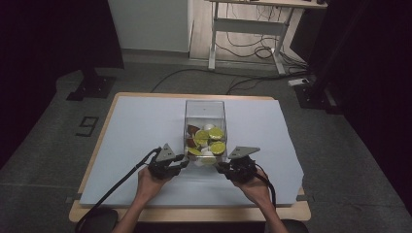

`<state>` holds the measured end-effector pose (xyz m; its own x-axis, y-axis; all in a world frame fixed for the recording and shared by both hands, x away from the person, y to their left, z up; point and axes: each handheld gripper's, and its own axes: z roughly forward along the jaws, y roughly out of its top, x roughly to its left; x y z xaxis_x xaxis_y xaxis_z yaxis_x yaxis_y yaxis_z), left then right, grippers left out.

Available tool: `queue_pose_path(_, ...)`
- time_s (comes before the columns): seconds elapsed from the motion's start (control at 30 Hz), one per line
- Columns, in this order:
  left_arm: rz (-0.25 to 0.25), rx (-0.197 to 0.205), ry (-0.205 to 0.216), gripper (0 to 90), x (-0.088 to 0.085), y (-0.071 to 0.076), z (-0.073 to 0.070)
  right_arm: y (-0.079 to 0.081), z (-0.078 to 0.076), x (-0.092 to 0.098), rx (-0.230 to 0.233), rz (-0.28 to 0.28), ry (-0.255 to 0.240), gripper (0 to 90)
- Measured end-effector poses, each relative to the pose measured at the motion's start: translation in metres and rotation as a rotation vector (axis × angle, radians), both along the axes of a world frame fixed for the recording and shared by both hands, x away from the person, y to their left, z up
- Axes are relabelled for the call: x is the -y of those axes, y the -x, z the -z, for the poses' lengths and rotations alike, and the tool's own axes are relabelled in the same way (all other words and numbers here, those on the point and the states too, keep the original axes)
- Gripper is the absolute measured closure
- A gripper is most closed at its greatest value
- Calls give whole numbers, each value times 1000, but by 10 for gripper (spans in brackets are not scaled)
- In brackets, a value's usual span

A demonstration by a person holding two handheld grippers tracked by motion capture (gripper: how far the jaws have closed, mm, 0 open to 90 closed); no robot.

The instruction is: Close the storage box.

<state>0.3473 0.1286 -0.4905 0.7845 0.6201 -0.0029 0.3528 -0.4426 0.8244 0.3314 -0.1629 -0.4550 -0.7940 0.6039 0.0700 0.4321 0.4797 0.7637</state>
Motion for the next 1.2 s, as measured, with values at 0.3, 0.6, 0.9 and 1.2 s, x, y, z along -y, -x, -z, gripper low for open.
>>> queue_pose_path(0.3, -1, 0, -2, 645, 0, 0, 0, -10, -1, -11, 16, 1, -10, 829)
queue_pose_path(0.6, -7, -1, -34, 577, -5, 1, -4, -12, -2, -12, 18, 11, -6, 832)
queue_pose_path(0.9, 2, -23, -47, 413, -5, 1, 0, -16, -4, -16, 29, 28, 13, 822)
queue_pose_path(1.2, -7, -63, -48, 174, -10, 1, 7, -22, -4, -19, 40, 45, 20, 805)
